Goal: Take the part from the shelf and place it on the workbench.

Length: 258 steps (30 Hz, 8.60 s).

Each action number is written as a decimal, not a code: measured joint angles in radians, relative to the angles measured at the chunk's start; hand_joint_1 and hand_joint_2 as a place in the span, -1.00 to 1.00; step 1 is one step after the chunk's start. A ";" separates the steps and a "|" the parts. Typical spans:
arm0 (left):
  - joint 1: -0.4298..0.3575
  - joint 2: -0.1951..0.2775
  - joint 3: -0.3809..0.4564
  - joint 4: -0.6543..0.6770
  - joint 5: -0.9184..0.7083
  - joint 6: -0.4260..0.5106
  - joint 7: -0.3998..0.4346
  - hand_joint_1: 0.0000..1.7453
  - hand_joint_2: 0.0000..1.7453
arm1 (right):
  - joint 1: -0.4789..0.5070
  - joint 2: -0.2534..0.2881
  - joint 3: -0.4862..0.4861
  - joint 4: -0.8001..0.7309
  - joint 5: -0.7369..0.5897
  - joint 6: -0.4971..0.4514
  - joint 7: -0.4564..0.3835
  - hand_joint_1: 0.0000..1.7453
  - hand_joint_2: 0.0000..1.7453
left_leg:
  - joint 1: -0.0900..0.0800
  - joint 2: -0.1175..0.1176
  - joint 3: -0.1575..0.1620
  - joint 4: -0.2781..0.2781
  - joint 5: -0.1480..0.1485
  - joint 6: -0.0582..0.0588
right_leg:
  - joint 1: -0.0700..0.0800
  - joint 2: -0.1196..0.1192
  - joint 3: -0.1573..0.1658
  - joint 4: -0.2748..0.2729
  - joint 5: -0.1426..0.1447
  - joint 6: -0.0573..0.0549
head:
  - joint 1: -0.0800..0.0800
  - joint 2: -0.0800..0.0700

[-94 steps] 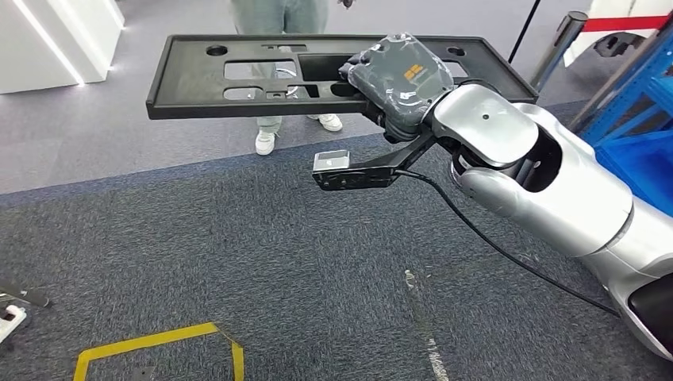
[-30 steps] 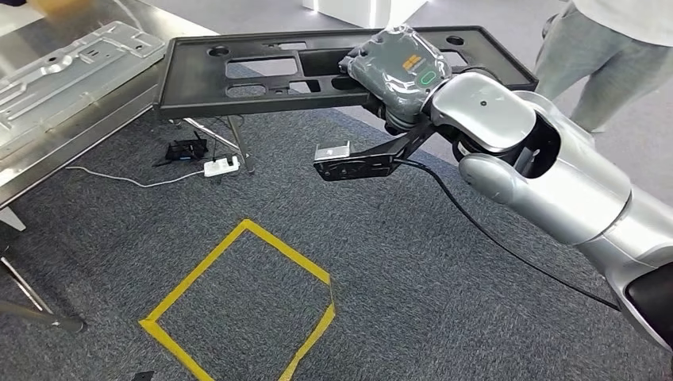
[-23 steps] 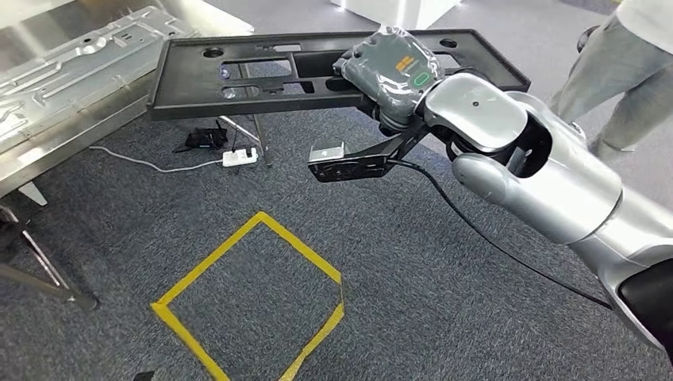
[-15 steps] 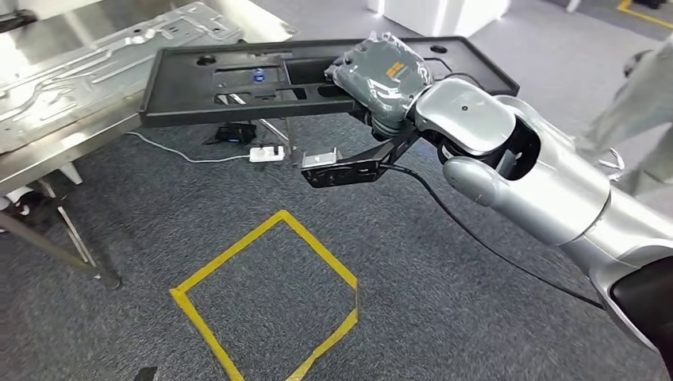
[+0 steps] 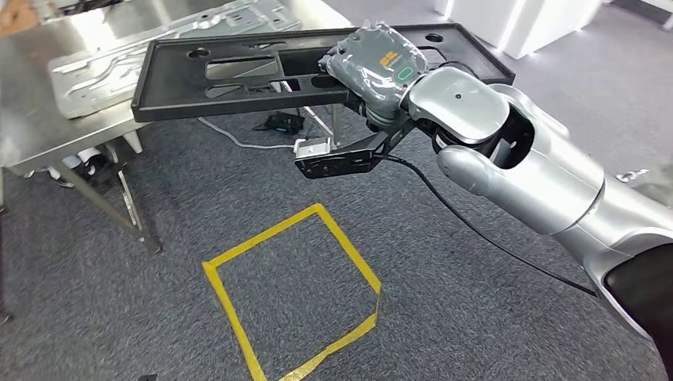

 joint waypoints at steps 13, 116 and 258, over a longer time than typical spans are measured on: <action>-0.004 0.000 0.010 0.000 0.007 0.022 0.024 -1.00 1.00 | -0.024 0.011 0.006 0.022 -0.015 0.018 -0.015 1.00 1.00 | -0.005 -0.025 0.146 -0.259 0.088 0.050 | 0.006 0.045 -0.109 0.253 -0.135 0.046 | 0.011 0.000; -0.007 0.004 0.040 0.001 -0.015 0.035 0.051 -1.00 1.00 | -0.151 0.125 0.073 0.291 -0.088 -0.010 -0.075 1.00 1.00 | -0.001 -0.003 0.170 -0.273 0.082 0.046 | 0.008 0.055 -0.141 0.264 -0.095 0.033 | 0.012 0.000; -0.003 0.011 0.040 0.001 -0.042 0.068 0.083 -1.00 1.00 | -0.126 0.169 0.075 0.476 0.033 -0.019 0.001 1.00 1.00 | 0.000 -0.002 0.156 -0.267 0.094 0.026 | 0.004 0.058 0.022 0.006 -0.030 0.023 | 0.005 0.000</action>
